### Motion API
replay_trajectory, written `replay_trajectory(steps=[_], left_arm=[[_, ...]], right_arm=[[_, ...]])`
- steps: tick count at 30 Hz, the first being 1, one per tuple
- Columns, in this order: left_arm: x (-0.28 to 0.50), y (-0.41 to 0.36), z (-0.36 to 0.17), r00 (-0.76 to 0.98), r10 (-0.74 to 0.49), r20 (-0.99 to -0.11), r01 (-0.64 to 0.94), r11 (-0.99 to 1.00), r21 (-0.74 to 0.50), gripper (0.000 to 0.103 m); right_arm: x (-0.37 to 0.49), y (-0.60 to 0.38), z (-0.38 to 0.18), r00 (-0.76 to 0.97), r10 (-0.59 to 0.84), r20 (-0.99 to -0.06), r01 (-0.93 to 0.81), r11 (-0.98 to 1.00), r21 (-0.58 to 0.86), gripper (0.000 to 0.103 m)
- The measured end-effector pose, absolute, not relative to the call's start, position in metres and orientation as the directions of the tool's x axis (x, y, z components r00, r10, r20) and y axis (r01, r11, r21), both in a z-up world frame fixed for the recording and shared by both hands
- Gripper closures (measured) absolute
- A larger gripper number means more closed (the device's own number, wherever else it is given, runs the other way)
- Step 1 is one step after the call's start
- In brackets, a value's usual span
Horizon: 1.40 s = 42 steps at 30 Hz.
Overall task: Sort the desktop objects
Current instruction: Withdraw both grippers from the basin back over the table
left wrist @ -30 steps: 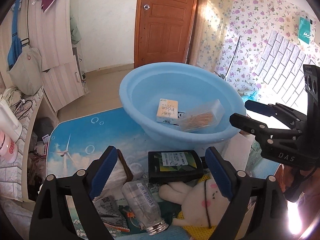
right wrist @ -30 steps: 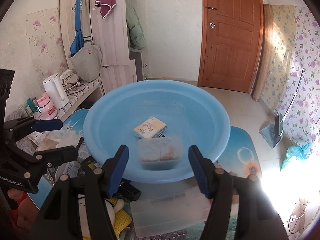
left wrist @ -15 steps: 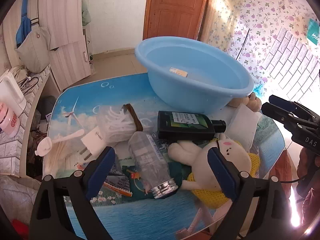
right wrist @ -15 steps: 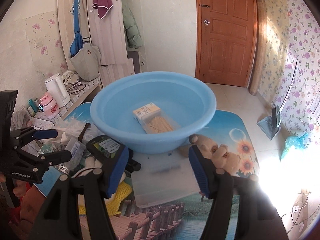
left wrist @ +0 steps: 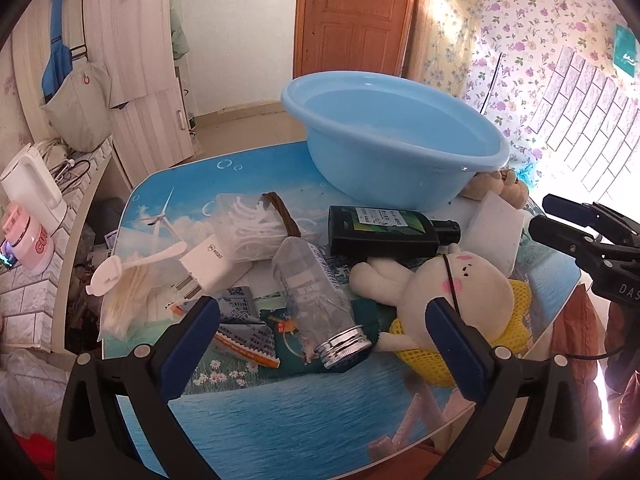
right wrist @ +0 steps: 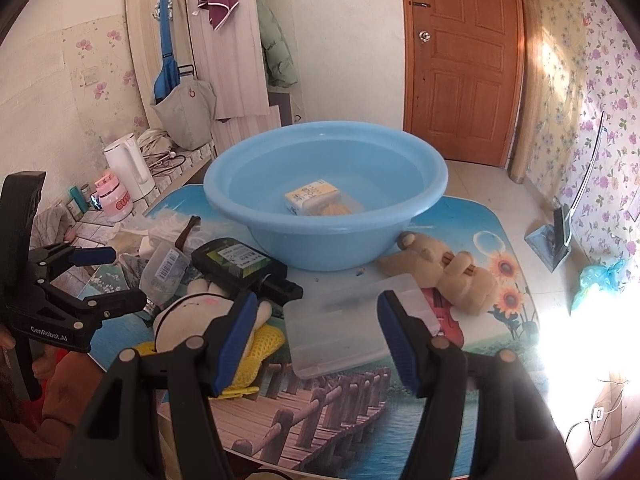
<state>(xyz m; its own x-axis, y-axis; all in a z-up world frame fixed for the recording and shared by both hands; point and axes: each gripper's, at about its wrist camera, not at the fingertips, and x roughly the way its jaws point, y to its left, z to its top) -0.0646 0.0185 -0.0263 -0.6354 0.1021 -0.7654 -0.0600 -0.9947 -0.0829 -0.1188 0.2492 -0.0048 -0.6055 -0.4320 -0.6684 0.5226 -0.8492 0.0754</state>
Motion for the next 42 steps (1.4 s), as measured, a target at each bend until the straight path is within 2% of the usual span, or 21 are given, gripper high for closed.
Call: replay_trajectory(steps=[5,20,34,42], left_arm=[[-0.059,0.021,-0.023,-0.658,0.076,-0.75,-0.067,-0.997,-0.043,0.0],[-0.049,0.006,-0.037,-0.636,0.074,-0.768,-0.045,-0.997,-0.059,0.0],[-0.035,-0.056,-0.055,-0.617,-0.011,-0.787,0.107,-0.992,-0.07,0.0],[-0.043,-0.091,-0.048,-0.64,-0.054,-0.766,0.161,-0.985,-0.066,0.0]], right_arm=[[-0.117,0.248,-0.009,-0.604,-0.417,-0.679,0.517,-0.854,0.063,0.04],[-0.117,0.248,-0.022,-0.573,-0.407,-0.711,0.504,-0.86,0.086,0.04],[-0.112,0.249,-0.039,-0.538,-0.393,-0.746,0.487,-0.867,0.106,0.04],[-0.119,0.257,-0.037,-0.553,-0.38,-0.741,0.453,-0.884,0.115,0.04]])
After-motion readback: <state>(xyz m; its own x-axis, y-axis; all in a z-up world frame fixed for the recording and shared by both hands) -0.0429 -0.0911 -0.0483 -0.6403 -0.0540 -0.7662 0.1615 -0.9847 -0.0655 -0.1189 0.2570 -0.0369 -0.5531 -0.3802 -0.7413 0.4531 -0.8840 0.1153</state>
